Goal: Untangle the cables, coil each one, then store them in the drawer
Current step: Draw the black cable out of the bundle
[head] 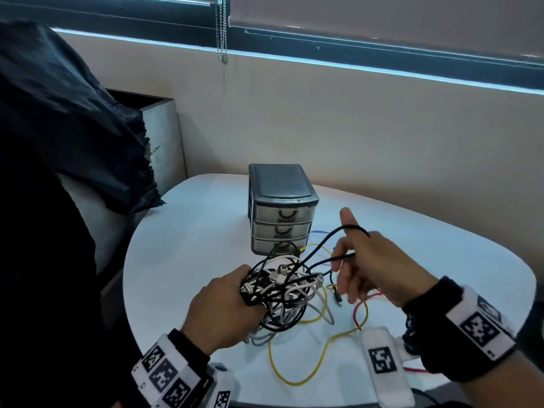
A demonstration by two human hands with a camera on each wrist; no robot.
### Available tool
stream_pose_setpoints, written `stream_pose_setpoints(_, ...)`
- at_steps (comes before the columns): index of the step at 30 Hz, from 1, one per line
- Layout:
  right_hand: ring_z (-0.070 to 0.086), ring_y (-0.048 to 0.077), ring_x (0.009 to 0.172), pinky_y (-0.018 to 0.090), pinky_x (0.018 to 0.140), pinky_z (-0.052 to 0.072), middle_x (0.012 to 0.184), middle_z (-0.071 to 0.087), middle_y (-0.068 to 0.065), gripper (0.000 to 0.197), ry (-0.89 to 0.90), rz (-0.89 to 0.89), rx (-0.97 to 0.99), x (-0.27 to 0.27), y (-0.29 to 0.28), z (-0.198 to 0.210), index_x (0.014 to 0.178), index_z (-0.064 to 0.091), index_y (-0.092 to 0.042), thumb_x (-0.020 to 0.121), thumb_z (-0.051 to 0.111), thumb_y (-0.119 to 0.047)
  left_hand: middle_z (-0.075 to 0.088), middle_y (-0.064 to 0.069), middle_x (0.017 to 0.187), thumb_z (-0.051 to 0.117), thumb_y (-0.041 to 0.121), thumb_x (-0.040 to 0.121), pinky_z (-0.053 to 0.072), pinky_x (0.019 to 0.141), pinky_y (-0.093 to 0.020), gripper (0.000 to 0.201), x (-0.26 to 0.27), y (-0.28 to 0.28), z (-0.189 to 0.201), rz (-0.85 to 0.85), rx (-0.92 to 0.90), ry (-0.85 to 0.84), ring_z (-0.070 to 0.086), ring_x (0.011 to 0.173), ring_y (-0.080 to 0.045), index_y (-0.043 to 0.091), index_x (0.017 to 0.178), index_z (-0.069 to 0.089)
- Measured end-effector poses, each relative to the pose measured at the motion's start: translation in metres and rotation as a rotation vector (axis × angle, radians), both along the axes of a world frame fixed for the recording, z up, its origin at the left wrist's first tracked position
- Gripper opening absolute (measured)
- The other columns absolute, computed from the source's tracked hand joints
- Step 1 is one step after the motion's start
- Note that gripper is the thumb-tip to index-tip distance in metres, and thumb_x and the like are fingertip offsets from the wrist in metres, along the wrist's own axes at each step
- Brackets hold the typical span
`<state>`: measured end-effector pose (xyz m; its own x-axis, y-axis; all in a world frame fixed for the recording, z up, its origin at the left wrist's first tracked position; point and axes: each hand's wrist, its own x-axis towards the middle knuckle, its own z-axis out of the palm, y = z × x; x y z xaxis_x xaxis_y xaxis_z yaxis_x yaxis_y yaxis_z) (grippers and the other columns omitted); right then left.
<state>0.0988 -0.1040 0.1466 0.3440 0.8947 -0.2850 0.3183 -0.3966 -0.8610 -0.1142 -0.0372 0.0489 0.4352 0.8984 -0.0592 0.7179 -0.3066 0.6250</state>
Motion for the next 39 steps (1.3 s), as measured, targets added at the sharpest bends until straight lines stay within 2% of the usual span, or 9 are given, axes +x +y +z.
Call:
stream_pose_setpoints(3,0.065,0.033,0.047,0.028,0.045,0.044,0.063,0.065,0.031,0.067,0.015,-0.137,0.276,-0.006,-0.001,0.006,0.079,0.056,0.0,0.098,0.031,-0.059,0.064,0.012,0.081,0.063,0.039,0.074,0.051,0.07,-0.032,0.029,0.008,-0.008,-0.004,0.005,0.047,0.041,0.06,0.082,-0.02,0.033,0.1,0.051)
stream_pose_setpoints(7,0.063,0.031,0.045,0.026,0.044,0.044,0.062,0.066,0.029,0.068,0.063,0.002,0.119,-0.009,-0.001,0.01,0.09,0.059,-0.003,0.098,0.025,-0.062,0.066,0.008,0.087,0.061,0.039,0.079,0.048,0.068,-0.03,0.028,0.015,-0.01,-0.001,0.013,0.095,0.091,0.06,0.086,-0.023,0.031,0.103,0.05)
stream_pose_setpoints(12,0.074,0.025,0.069,0.029,0.056,0.058,0.079,0.074,0.017,0.024,0.209,-0.044,0.291,-0.007,0.005,0.006,0.085,0.062,-0.005,0.102,0.048,-0.015,0.065,0.008,0.087,0.06,0.038,0.078,0.046,0.066,-0.031,0.027,0.014,-0.012,0.001,-0.002,0.059,0.085,0.06,0.086,-0.023,0.03,0.102,0.049)
stream_pose_setpoints(16,0.074,0.023,0.08,0.037,0.064,0.06,0.083,0.075,0.011,0.022,0.052,0.002,0.423,-0.01,0.012,0.002,0.081,0.064,-0.01,0.098,0.052,-0.003,0.064,0.008,0.085,0.058,0.039,0.079,0.04,0.061,-0.03,0.023,0.022,-0.018,0.001,-0.041,0.051,0.073,0.058,0.083,-0.023,0.028,0.093,0.045)
stream_pose_setpoints(23,0.062,0.032,0.071,0.042,0.06,0.05,0.079,0.067,0.009,0.022,-0.953,0.22,1.104,-0.033,-0.012,0.01,0.089,0.069,-0.004,0.097,0.053,-0.016,0.064,0.007,0.08,0.053,0.042,0.066,0.045,0.064,-0.033,0.023,0.029,-0.014,-0.006,0.015,-0.122,-0.082,0.059,0.082,-0.024,0.028,0.081,0.043)
stream_pose_setpoints(25,0.059,0.029,0.067,0.039,0.058,0.048,0.077,0.065,0.008,0.015,-0.985,0.232,1.194,-0.039,-0.014,0.006,0.092,0.07,-0.002,0.094,0.058,-0.011,0.065,0.006,0.079,0.054,0.04,0.06,0.052,0.071,-0.039,0.025,0.029,-0.01,-0.005,0.032,-0.178,-0.211,0.062,0.081,-0.023,0.028,0.081,0.049)
stream_pose_setpoints(29,0.065,0.016,0.065,0.032,0.061,0.052,0.069,0.067,-0.004,0.023,-0.363,0.021,0.919,-0.033,0.002,-0.004,0.113,0.061,-0.026,0.091,0.062,-0.025,0.071,0.011,0.079,0.062,0.032,0.061,0.055,0.074,-0.043,0.03,0.027,-0.01,-0.004,0.014,-0.212,-0.395,0.066,0.073,-0.014,0.032,0.091,0.062)
stream_pose_setpoints(33,0.057,0.013,0.054,0.035,0.06,0.052,0.065,0.07,0.004,0.028,-0.095,-0.015,0.602,-0.015,0.021,-0.01,0.122,0.058,-0.024,0.094,0.063,-0.026,0.071,0.017,0.084,0.062,0.043,0.061,0.056,0.075,-0.036,0.029,0.027,-0.005,-0.008,0.057,-0.141,-0.348,0.067,0.082,-0.01,0.039,0.09,0.058)
stream_pose_setpoints(39,0.056,0.013,0.057,0.034,0.066,0.051,0.07,0.07,0.004,0.026,-0.536,0.334,0.171,-0.002,0.035,-0.035,0.086,0.074,-0.015,0.093,0.063,-0.038,0.07,0.018,0.083,0.061,0.05,0.066,0.056,0.073,-0.034,0.029,0.024,-0.002,-0.018,0.083,-0.049,-0.201,0.066,0.082,-0.01,0.041,0.093,0.055)
